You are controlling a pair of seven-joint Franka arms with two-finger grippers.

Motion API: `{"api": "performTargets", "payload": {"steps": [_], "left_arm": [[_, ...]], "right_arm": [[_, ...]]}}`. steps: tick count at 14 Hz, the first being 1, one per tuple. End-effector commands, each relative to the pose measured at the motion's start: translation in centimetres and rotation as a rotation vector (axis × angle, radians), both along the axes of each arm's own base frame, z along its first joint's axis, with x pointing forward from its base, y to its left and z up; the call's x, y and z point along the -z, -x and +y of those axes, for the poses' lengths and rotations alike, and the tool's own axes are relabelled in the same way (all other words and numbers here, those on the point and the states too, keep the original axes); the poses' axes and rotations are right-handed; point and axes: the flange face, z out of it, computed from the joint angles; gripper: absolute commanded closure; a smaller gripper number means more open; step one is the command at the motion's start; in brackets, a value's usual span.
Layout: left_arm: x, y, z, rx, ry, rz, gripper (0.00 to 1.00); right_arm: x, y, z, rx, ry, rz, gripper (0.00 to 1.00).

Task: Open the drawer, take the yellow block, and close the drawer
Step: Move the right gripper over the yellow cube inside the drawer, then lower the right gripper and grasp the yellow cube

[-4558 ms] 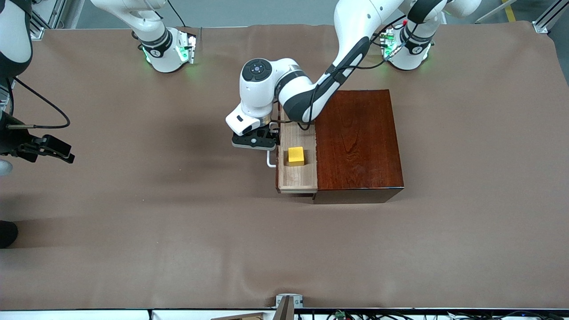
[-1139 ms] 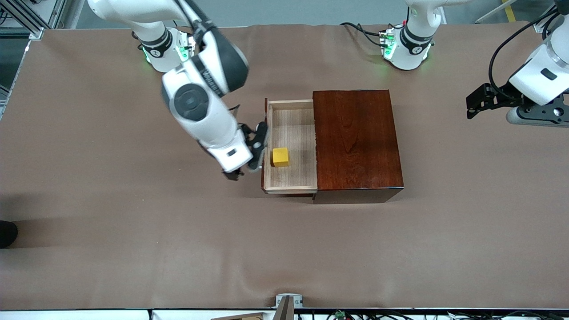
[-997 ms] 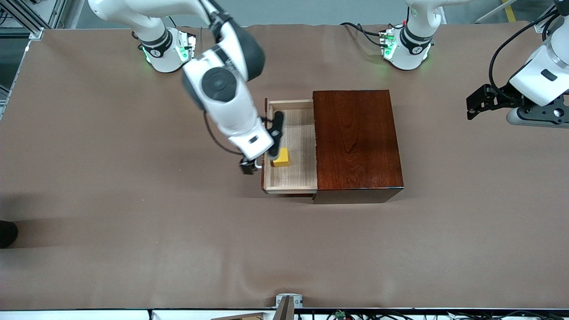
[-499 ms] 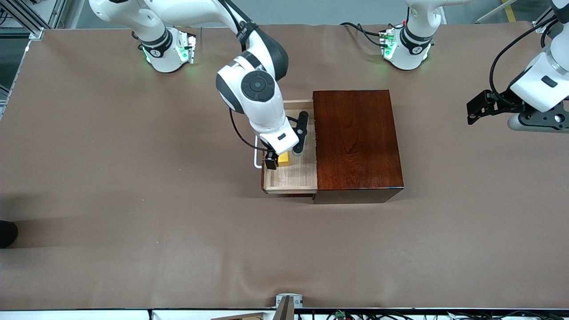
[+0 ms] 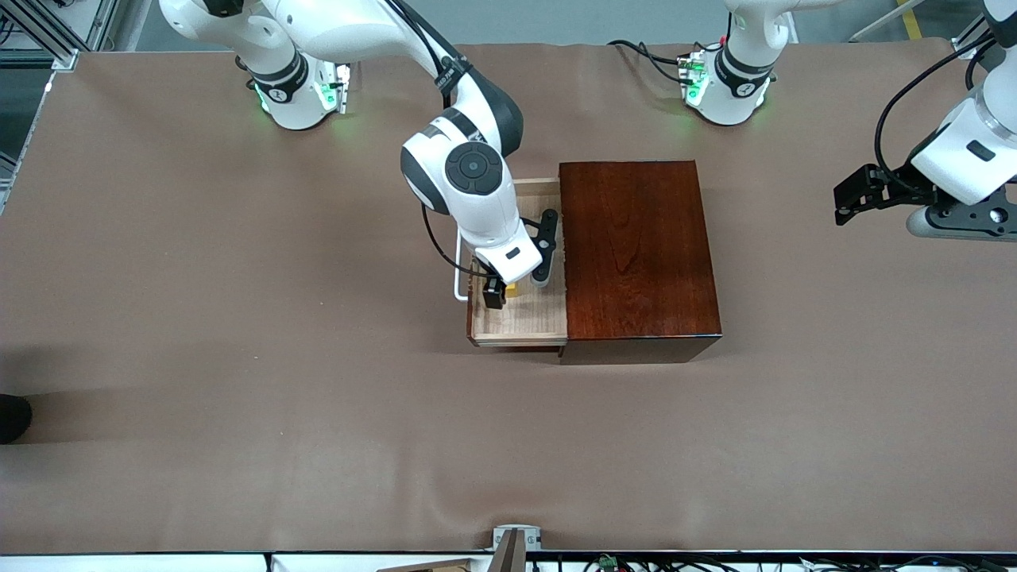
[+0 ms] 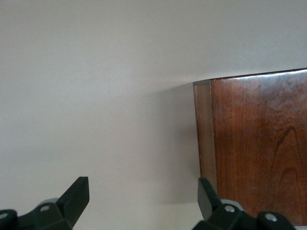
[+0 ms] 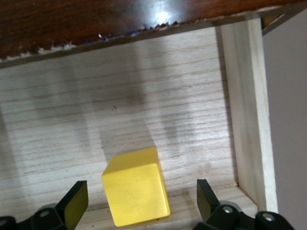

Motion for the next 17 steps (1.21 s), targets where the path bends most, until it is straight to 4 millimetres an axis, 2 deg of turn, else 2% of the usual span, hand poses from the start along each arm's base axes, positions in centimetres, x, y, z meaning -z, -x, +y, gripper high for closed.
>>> {"api": "performTargets", "payload": {"steps": [1, 6, 13, 14, 15, 16, 17], "left_arm": [[-0.2, 0.0, 0.2, -0.014, 0.021, -0.008, 0.0], [0.5, -0.4, 0.1, -0.013, 0.023, -0.002, 0.0], [1.0, -0.8, 0.1, -0.014, 0.025, 0.003, 0.0], [1.0, -0.8, 0.1, -0.014, 0.025, 0.002, 0.0], [1.0, -0.7, 0.1, -0.013, 0.025, 0.003, 0.0], [1.0, -0.8, 0.1, -0.014, 0.025, 0.003, 0.0], [1.0, -0.8, 0.1, -0.014, 0.025, 0.003, 0.0]], "right_arm": [[0.0, 0.2, 0.6, 0.01, -0.011, 0.006, 0.0], [1.3, 0.9, 1.1, 0.001, 0.003, 0.024, 0.0], [3.0, 1.9, 0.8, 0.02, 0.017, 0.075, 0.0], [3.1, 1.8, 0.8, 0.023, 0.015, 0.076, 0.35], [3.0, 1.8, 0.8, 0.025, 0.016, 0.074, 0.75], [2.9, 1.8, 0.8, 0.025, 0.015, 0.073, 1.0], [2.9, 1.9, 0.9, 0.025, 0.014, 0.072, 1.0]]}}
